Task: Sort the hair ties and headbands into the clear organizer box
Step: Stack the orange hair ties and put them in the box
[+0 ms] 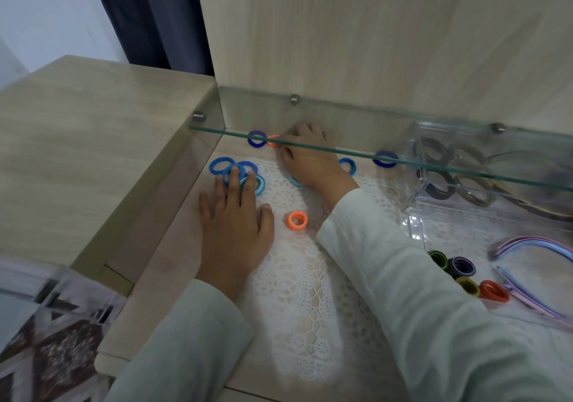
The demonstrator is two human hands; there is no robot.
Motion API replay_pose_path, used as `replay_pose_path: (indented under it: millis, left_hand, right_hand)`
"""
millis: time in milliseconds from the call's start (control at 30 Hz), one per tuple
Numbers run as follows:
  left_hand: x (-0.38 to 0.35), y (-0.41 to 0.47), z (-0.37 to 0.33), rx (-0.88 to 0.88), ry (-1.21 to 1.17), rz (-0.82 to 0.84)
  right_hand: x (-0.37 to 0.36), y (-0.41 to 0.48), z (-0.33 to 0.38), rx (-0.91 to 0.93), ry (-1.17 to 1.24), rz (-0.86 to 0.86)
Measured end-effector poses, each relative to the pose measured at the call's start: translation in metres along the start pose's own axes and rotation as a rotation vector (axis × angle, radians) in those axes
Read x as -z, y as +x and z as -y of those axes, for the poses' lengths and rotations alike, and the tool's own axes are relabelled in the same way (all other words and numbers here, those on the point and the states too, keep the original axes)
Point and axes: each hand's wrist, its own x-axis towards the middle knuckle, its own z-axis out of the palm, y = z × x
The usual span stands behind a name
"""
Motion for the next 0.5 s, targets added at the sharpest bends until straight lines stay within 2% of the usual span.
replay_pose_path:
  millis: [133,500]
  left_hand:
    - [0.002,-0.001,-0.001,-0.007,-0.008,-0.002]
    - [0.004,-0.001,-0.003,-0.002,-0.033,0.013]
  right_hand:
    - [0.003,0.008,0.006,-0.047,-0.072,0.027]
    - [0.015,0.006,0.015,-0.089,-0.052,0.109]
